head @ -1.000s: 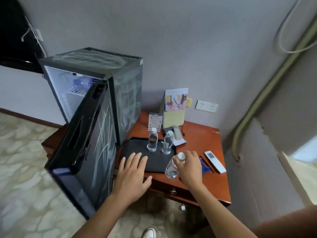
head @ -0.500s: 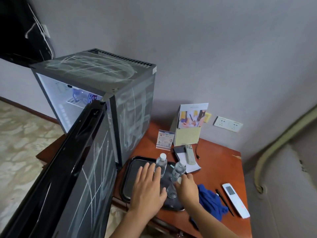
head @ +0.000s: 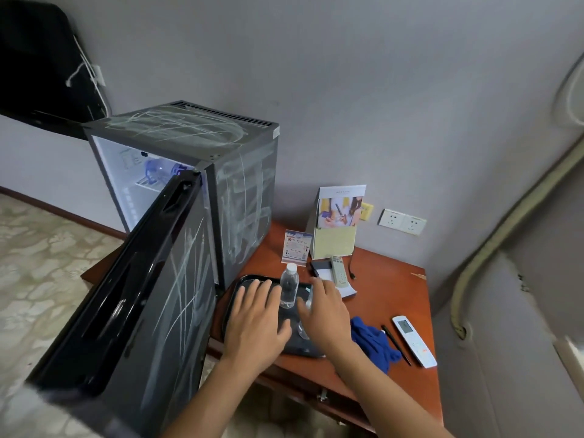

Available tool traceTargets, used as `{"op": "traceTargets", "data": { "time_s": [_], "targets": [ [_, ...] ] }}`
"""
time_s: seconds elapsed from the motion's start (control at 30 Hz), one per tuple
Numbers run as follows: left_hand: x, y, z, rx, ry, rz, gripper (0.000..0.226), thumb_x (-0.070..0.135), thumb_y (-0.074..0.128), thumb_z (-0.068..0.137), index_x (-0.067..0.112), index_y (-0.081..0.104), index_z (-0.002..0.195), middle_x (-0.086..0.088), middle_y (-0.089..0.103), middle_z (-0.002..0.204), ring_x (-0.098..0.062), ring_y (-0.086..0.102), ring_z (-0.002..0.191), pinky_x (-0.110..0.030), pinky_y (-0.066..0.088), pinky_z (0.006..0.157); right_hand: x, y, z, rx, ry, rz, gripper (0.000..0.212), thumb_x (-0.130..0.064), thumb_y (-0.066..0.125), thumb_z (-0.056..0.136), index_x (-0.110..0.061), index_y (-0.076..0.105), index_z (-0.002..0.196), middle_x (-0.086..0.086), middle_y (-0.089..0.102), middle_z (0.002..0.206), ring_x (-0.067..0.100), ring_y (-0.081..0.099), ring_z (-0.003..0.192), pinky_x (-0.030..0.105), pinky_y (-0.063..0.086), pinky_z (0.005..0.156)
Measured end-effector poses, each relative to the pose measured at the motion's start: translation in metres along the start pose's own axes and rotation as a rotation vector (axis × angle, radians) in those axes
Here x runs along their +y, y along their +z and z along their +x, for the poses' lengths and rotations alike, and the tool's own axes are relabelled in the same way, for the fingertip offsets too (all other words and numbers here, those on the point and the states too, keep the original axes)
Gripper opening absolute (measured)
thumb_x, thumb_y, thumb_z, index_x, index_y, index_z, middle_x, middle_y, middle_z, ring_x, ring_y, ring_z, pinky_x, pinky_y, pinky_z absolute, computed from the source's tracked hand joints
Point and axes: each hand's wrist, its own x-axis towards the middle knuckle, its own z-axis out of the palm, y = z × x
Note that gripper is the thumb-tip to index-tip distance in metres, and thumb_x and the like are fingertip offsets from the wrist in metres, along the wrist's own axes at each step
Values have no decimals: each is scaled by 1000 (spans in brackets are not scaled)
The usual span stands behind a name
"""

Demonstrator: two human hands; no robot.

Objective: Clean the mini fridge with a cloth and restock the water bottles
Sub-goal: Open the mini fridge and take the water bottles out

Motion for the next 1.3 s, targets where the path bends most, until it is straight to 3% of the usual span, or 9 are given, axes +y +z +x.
{"op": "traceTargets", "data": {
  "time_s": [0.13, 0.23, 0.37, 0.57, 0.67, 0.77, 0.93, 1.03, 1.3],
  "targets": [
    [7, -18, -71, -12, -4, -37, 73, 48, 59, 93, 15, 39, 155, -7, 38, 161, -25, 30, 152, -37, 19, 123, -28, -20, -71, 73, -136, 38, 43, -39, 57, 95, -22, 52, 135, -2, 55, 131, 18, 52, 120, 33, 48, 95],
    [0, -32, -140, -5, -56, -26, 69, 48, 56, 95, 15, 42, 153, -7, 42, 159, -25, 32, 151, -40, 24, 124, -49, -16, -138, 98, -263, 84, 48, -37, 58, 94, -20, 54, 139, -2, 56, 134, 17, 51, 125, 34, 47, 101],
    [-20, -67, -231, 16, -95, -30, 62, 49, 51, 91, 14, 53, 143, -7, 55, 148, -26, 46, 141, -44, 40, 117, -92, -9, -215, 120, -379, 188, 40, -33, 61, 88, -20, 64, 125, -2, 63, 122, 19, 58, 115, 34, 51, 93],
    [-78, -150, -298, 292, -130, 17, 49, 36, 53, 89, 8, 63, 127, -8, 68, 126, -23, 61, 120, -30, 38, 112, -199, -11, -278, 191, -598, 339, 30, -30, 59, 88, -18, 71, 113, -3, 71, 108, 13, 64, 101, 26, 53, 84],
    [-126, -159, -315, 259, -134, 9, 48, 32, 43, 91, 10, 57, 132, -6, 64, 131, -22, 59, 125, -38, 45, 113, -250, 4, -297, 127, -684, 406, 28, -24, 62, 89, -19, 68, 117, -6, 70, 112, 9, 63, 103, 27, 56, 88],
    [-198, -156, -325, 198, -241, 20, 54, 42, 36, 94, 15, 53, 138, 2, 56, 138, -18, 52, 132, -35, 38, 117, -307, 36, -300, 90, -811, 432, 33, -17, 69, 84, -18, 69, 117, -6, 69, 114, 5, 62, 106, 20, 52, 94],
    [-319, -176, -334, 278, -308, 39, 43, 38, 55, 90, 17, 53, 127, 1, 64, 121, -18, 59, 114, -30, 38, 105, -419, 115, -259, 68, -715, 393, 33, -20, 64, 84, -19, 69, 116, -6, 69, 113, 10, 63, 103, 31, 56, 85],
    [-389, -180, -328, 206, -349, 84, 51, 41, 66, 89, 15, 53, 131, 0, 62, 125, -20, 58, 119, -35, 44, 105, -465, 151, -228, 71, -632, 365, 36, -14, 68, 79, -17, 69, 115, -3, 68, 114, 15, 63, 103, 35, 56, 82],
    [-468, -145, -211, 70, -176, 36, 64, 46, 50, 88, 9, 55, 139, -8, 59, 139, -26, 54, 132, -45, 46, 110, -475, 186, -122, 88, -321, 219, 42, -23, 64, 86, -22, 63, 128, -8, 62, 126, 13, 54, 120, 32, 49, 96]
  ]
}}
